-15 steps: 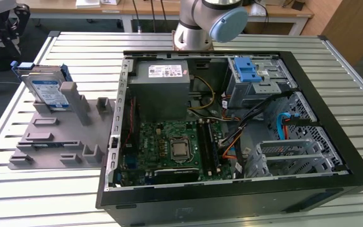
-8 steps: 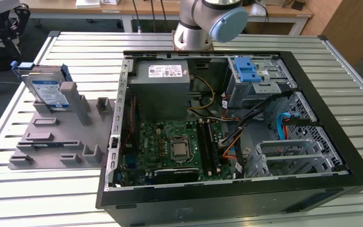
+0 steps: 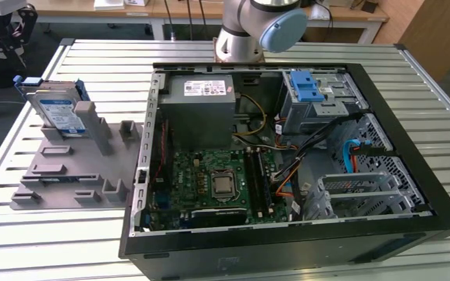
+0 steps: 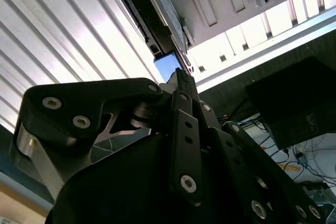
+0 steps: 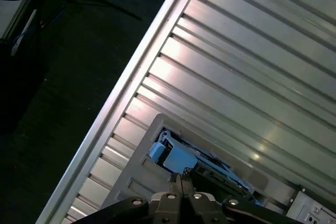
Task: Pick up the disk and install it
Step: 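Pick up the disk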
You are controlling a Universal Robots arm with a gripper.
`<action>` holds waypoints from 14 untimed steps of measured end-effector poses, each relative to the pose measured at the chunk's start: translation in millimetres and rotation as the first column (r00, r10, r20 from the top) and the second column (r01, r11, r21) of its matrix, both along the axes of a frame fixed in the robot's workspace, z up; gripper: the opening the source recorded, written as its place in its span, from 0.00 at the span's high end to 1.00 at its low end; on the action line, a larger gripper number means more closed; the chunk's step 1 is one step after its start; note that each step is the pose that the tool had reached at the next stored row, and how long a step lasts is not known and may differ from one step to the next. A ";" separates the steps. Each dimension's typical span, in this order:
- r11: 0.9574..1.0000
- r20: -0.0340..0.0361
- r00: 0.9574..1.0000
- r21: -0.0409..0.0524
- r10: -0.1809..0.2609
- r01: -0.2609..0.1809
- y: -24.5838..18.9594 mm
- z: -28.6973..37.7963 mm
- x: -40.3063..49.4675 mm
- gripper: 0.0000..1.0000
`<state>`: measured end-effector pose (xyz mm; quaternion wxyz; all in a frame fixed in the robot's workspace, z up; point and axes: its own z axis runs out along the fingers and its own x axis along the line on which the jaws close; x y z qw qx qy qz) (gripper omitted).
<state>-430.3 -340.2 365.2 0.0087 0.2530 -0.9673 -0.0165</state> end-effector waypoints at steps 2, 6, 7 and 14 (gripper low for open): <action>1.000 0.000 1.000 0.000 0.011 -0.011 0.0 0.0 0.0 0.89; 0.999 0.000 0.999 0.000 0.034 -0.034 0.0 0.0 0.0 0.89; 0.999 0.000 0.999 0.000 0.039 -0.039 0.0 0.0 0.0 0.89; 0.998 0.000 0.998 0.001 0.063 -0.063 0.0 0.0 0.0 0.89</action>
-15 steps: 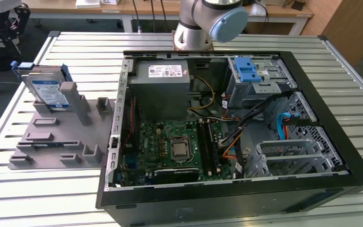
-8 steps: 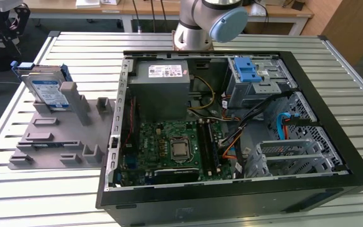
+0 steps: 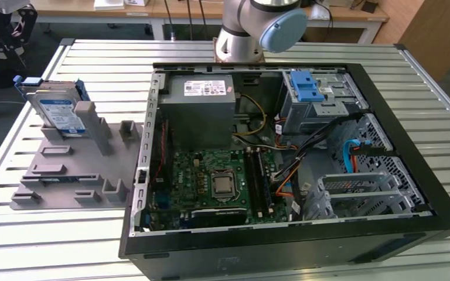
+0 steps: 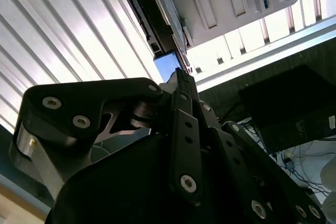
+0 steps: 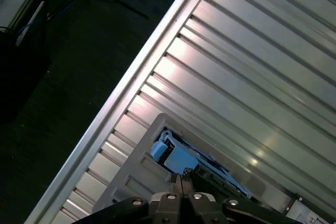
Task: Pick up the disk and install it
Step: 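Pick up the disk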
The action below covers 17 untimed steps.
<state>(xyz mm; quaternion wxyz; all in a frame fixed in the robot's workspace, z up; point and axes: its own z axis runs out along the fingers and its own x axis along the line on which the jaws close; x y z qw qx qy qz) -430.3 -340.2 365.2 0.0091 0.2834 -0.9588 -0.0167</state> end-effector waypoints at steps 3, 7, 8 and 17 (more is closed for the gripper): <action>1.000 0.000 1.000 0.000 0.000 0.000 0.0 0.0 0.0 0.89; 1.000 0.000 1.000 0.000 0.020 -0.020 -0.1 0.0 0.0 0.89; 0.999 0.000 0.999 0.000 0.033 -0.033 -0.1 -0.1 0.0 0.89; 0.987 0.001 0.987 0.000 0.162 -0.162 -0.1 -0.2 0.0 0.89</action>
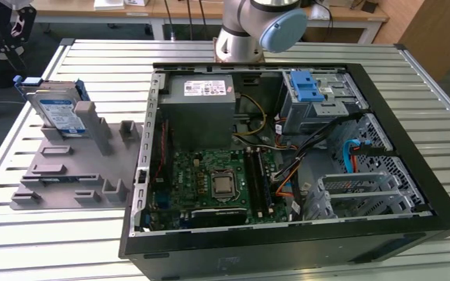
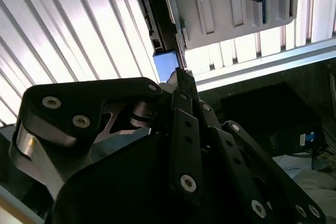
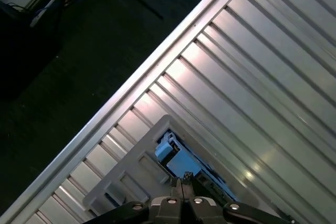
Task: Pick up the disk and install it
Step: 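Pick up the disk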
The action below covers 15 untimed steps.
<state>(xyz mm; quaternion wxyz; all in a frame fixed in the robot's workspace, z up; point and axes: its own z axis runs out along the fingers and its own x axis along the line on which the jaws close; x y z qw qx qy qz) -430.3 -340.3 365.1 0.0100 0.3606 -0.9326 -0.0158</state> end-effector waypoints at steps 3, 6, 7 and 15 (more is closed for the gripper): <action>1.000 0.000 1.000 0.000 0.028 -0.028 0.0 0.0 0.0 0.89; 0.998 0.000 0.998 0.000 0.058 -0.058 0.0 -0.1 0.0 0.89; 0.998 0.000 0.998 0.000 0.070 -0.070 0.0 -0.1 0.0 0.89; 0.987 0.000 0.987 0.000 0.159 -0.159 0.0 -0.1 0.0 0.89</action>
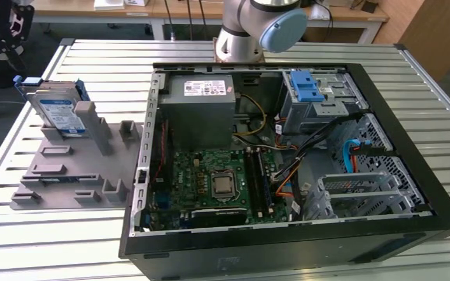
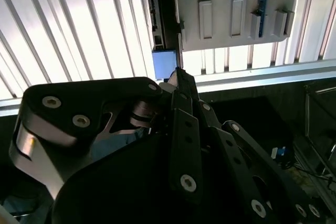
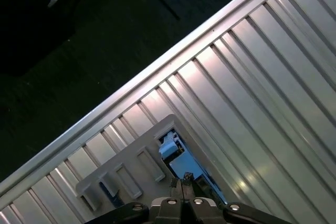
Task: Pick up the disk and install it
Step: 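Pick up the disk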
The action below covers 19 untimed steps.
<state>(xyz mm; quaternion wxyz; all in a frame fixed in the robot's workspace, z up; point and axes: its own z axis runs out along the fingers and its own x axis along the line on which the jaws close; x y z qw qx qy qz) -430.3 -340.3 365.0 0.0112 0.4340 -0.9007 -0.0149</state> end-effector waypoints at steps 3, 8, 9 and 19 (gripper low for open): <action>0.999 0.000 0.999 0.000 0.032 -0.032 0.0 0.0 0.0 0.89; 0.998 0.000 0.998 0.000 0.070 -0.070 0.0 0.0 0.0 0.89; 0.997 0.000 0.997 0.000 0.076 -0.076 0.0 0.0 0.0 0.89; 0.989 0.000 0.989 0.000 0.145 -0.145 0.0 0.0 0.0 0.89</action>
